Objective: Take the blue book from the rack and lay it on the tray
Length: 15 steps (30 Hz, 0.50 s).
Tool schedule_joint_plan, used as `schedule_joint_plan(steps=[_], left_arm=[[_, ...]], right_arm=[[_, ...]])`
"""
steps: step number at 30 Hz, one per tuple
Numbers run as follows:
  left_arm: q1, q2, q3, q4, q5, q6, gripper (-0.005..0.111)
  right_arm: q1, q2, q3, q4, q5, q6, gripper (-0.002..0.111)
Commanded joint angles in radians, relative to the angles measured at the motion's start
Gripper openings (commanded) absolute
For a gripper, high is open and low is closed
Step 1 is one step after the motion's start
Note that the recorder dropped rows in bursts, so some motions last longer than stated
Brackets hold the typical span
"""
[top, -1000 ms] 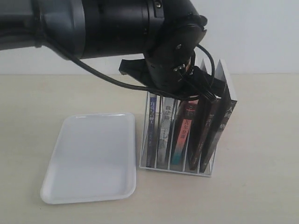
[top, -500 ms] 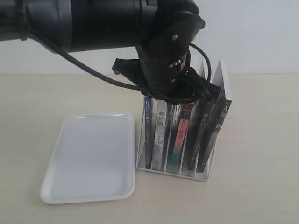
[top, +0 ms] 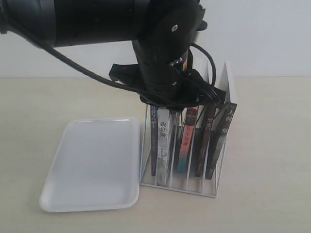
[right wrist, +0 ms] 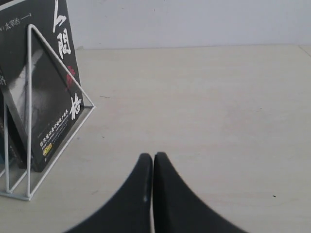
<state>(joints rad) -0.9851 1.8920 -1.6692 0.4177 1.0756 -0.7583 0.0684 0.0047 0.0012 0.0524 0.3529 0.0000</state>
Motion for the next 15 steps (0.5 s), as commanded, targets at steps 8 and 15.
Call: schedule_joint_plan(steps=[8, 15], left_arm=[[-0.003, -0.011, 0.000, 0.008, -0.066, 0.012, 0.013], [-0.003, -0.011, 0.000, 0.008, -0.048, 0.012, 0.016]], right_arm=[[-0.007, -0.005, -0.001, -0.007, -0.007, 0.000, 0.000], [-0.007, -0.005, -0.001, -0.009, -0.012, 0.000, 0.000]])
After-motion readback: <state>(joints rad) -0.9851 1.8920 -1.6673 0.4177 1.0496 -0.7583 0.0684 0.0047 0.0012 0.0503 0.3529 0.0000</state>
